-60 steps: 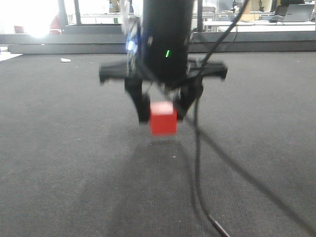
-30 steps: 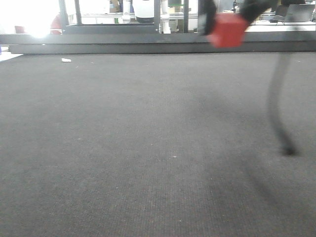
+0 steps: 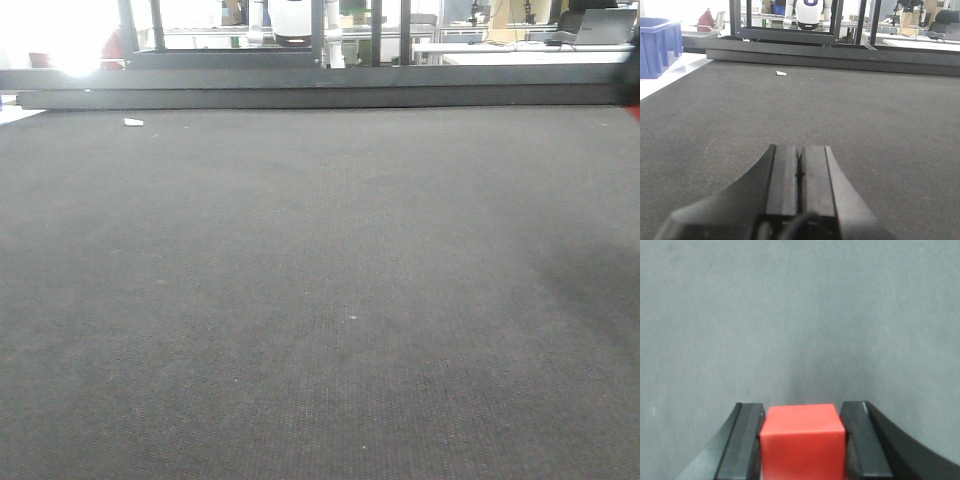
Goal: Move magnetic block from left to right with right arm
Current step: 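Hold the red cube in the right gripper while the base turns away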
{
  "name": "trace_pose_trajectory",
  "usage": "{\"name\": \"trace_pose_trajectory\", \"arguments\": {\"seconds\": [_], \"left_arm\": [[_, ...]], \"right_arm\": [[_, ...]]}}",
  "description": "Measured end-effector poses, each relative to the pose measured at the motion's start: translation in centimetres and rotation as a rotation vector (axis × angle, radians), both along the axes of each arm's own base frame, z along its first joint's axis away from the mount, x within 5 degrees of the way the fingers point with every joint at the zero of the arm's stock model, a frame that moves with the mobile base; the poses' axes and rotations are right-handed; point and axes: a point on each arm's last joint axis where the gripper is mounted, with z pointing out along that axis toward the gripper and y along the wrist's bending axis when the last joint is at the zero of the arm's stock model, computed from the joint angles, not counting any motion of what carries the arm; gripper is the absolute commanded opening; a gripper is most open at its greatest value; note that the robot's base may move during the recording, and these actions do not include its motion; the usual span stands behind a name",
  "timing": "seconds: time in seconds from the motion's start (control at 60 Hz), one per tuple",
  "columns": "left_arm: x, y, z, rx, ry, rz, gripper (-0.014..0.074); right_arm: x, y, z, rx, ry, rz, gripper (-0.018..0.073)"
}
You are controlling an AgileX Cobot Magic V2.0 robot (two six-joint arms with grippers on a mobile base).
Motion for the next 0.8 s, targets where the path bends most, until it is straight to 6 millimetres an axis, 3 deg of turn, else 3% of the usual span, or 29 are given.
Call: {"name": "trace_pose_trajectory", "arguments": {"seconds": [0.217, 0.517, 0.801], "left_arm": [[0.0, 0.0, 0.0, 0.000, 0.000, 0.000, -0.0116], [0.0, 0.0, 0.0, 0.000, 0.000, 0.000, -0.0116], [0.0, 0.0, 0.0, 0.000, 0.000, 0.000, -0.0115]], "right_arm": [[-5.4, -2.1, -0.6, 0.026, -0.118, 0.018, 0.0162], [-12.1, -5.0, 2.0, 0.083, -0.400, 0.024, 0.0162], [-16.0, -6.6, 2.8, 0.140, -0.586, 0.015, 0.0162]]}}
